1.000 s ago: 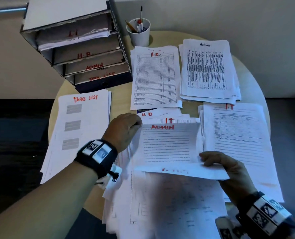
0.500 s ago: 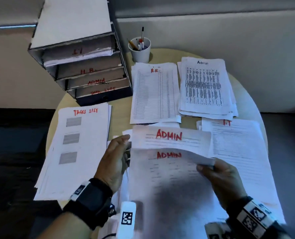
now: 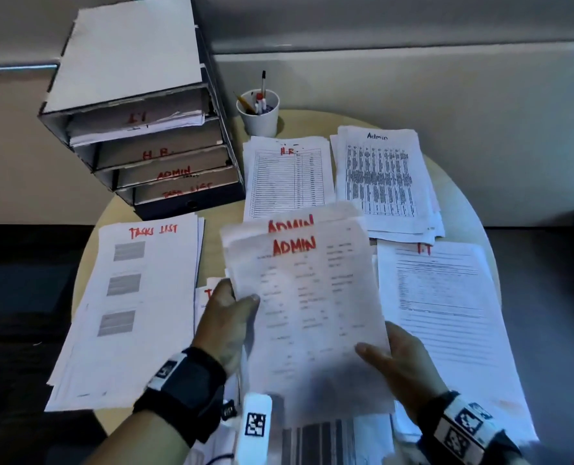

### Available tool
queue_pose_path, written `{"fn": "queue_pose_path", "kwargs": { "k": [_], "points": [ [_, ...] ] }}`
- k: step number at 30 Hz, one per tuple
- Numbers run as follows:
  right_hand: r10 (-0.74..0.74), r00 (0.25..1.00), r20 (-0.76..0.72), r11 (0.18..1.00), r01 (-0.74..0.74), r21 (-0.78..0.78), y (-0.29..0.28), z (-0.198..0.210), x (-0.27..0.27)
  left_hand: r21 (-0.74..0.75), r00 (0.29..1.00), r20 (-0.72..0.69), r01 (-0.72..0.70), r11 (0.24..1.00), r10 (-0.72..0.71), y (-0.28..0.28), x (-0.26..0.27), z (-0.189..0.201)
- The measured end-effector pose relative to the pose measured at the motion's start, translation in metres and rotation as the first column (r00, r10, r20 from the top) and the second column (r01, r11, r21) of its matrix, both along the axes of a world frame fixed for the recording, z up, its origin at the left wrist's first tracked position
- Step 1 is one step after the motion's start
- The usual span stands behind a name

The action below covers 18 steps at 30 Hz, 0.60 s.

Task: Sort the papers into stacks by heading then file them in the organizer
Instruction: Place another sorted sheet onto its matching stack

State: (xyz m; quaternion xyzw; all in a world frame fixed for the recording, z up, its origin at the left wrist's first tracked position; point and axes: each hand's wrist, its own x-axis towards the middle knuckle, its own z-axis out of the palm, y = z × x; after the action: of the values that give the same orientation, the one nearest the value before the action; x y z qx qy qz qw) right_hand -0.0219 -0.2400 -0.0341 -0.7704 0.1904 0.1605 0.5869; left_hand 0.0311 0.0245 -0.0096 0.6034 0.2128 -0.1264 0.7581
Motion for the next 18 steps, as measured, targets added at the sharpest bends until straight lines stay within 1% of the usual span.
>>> {"fn": "queue_pose_path", "kwargs": {
  "k": [1, 2, 3, 5, 6, 7, 9, 12, 15, 17, 18],
  "points": [
    [0.01, 1.0, -0.001, 1.0, -0.01, -0.025, -0.001, -0.002, -0.005, -0.013, 1.0, 0.001, -0.014, 1.0, 0.014, 0.002, 0.006, 0.004],
    [-0.001, 1.0, 0.004, 1.0, 0.002, -0.02, 0.0, -0.005, -0.009, -0.016, 1.0, -0.01, 0.005, 1.0, -0.005, 0.003, 0.008, 0.008],
    [-0.012, 1.0, 0.017, 1.0, 0.012, -0.022, 0.0, -0.006, -0.012, 0.004, 0.998, -0.021, 0.063, 0.998, -0.063, 0.002, 0.008, 0.009],
    [-0.037, 0.998, 0.046, 0.999, 0.038, -0.013, 0.002, -0.005, -0.011, 0.093, 0.974, -0.058, 0.223, 0.97, -0.218, -0.001, 0.0, 0.005],
    [-0.05, 0.997, 0.057, 0.999, 0.05, -0.002, 0.002, -0.005, -0.009, 0.139, 0.962, -0.091, 0.267, 0.954, -0.256, -0.003, -0.006, 0.001],
    [-0.052, 0.997, 0.059, 0.999, 0.052, 0.003, 0.001, -0.004, -0.008, 0.175, 0.958, -0.112, 0.282, 0.943, -0.266, -0.004, -0.011, -0.002],
    [-0.037, 0.999, 0.038, 0.999, 0.036, 0.019, -0.002, -0.002, -0.01, 0.18, 0.964, -0.139, 0.251, 0.951, -0.228, -0.005, -0.012, -0.004],
    [-0.04, 0.999, 0.019, 0.999, 0.04, 0.022, -0.007, 0.0, -0.018, 0.053, 0.979, -0.108, 0.178, 0.983, -0.172, -0.013, -0.002, 0.005],
    [-0.166, 0.985, 0.053, 0.985, 0.163, 0.05, -0.014, 0.012, -0.007, -0.008, 0.984, -0.045, 0.174, 0.985, -0.174, -0.028, 0.009, 0.019],
    [-0.279, 0.96, 0.029, 0.95, 0.271, 0.153, -0.027, 0.02, 0.017, 0.025, 0.988, -0.064, 0.144, 0.989, -0.142, -0.036, 0.013, 0.026],
    [-0.309, 0.951, 0.005, 0.932, 0.301, 0.2, -0.036, 0.023, 0.033, 0.104, 0.988, -0.057, 0.148, 0.983, -0.143, -0.034, 0.013, 0.024]
  ]
}}
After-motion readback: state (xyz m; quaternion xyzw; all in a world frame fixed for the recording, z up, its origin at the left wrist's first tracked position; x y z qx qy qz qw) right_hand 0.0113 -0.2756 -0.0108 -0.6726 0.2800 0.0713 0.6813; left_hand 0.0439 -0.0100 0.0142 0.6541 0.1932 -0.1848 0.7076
